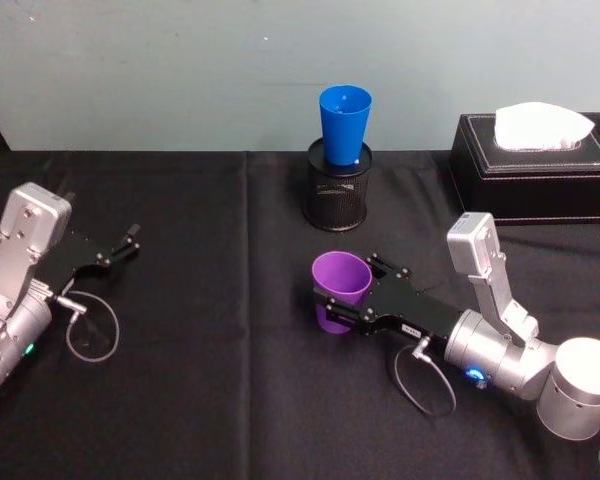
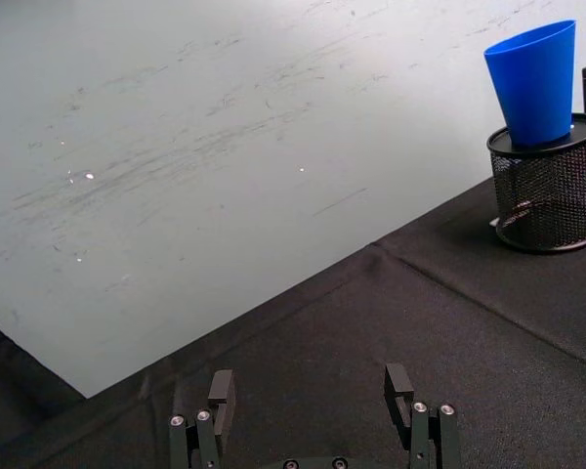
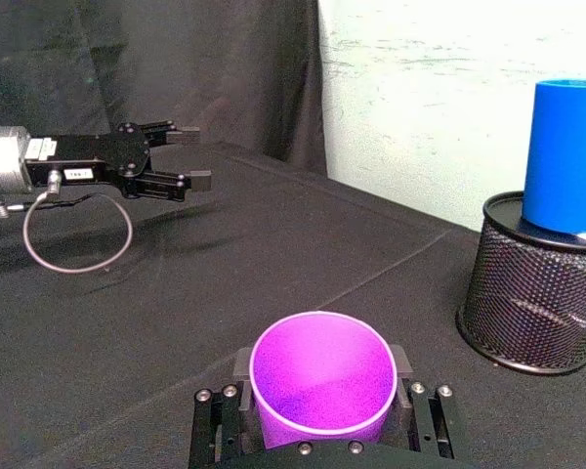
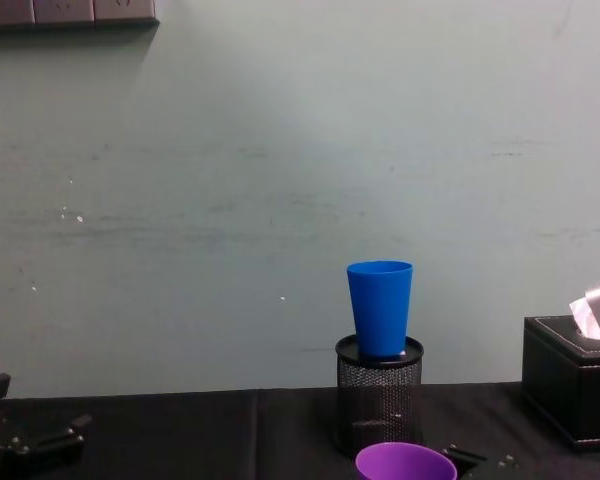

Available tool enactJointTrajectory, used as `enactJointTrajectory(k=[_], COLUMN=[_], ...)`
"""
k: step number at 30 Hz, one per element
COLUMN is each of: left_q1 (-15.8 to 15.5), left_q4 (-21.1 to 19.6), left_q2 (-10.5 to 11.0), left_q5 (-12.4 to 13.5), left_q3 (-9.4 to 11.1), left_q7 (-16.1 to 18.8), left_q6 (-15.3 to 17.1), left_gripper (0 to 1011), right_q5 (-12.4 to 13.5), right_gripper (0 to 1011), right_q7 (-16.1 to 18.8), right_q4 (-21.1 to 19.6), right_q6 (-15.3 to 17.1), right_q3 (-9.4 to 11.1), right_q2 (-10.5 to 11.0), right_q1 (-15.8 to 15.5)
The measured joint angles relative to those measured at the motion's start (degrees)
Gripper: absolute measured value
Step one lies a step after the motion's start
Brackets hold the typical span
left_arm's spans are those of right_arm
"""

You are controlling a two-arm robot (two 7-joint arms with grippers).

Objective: Pick up one cup with a gripper and tap it against the other cup.

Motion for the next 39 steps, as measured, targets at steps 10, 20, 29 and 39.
enactJointTrajectory(k=[10, 20, 29, 39], left_q1=[0.0, 0.0, 0.0, 0.0], left_q4=[0.0, 0.0, 0.0, 0.0], left_q2=[0.0, 0.0, 0.0, 0.0], left_q5=[0.0, 0.0, 0.0, 0.0], left_q3=[0.0, 0.0, 0.0, 0.0], left_q7=[0.0, 0.0, 0.0, 0.0], left_q6=[0.0, 0.0, 0.0, 0.0], left_gripper=[1005, 1005, 1005, 1005], right_q5=[0.0, 0.7, 1.9, 3.8], right_gripper=[751, 726, 728, 728], right_q7=[0.0, -0.9, -1.4, -1.5], right_q4=[-0.1, -8.0, -15.1, -17.9], right_q6=[0.0, 4.5, 10.3, 13.2], right_q3=[0.0, 1.1, 1.7, 1.2], right_q2=[0.0, 2.9, 6.0, 7.5], right_q1=[0.0, -1.1, -0.2, 1.8])
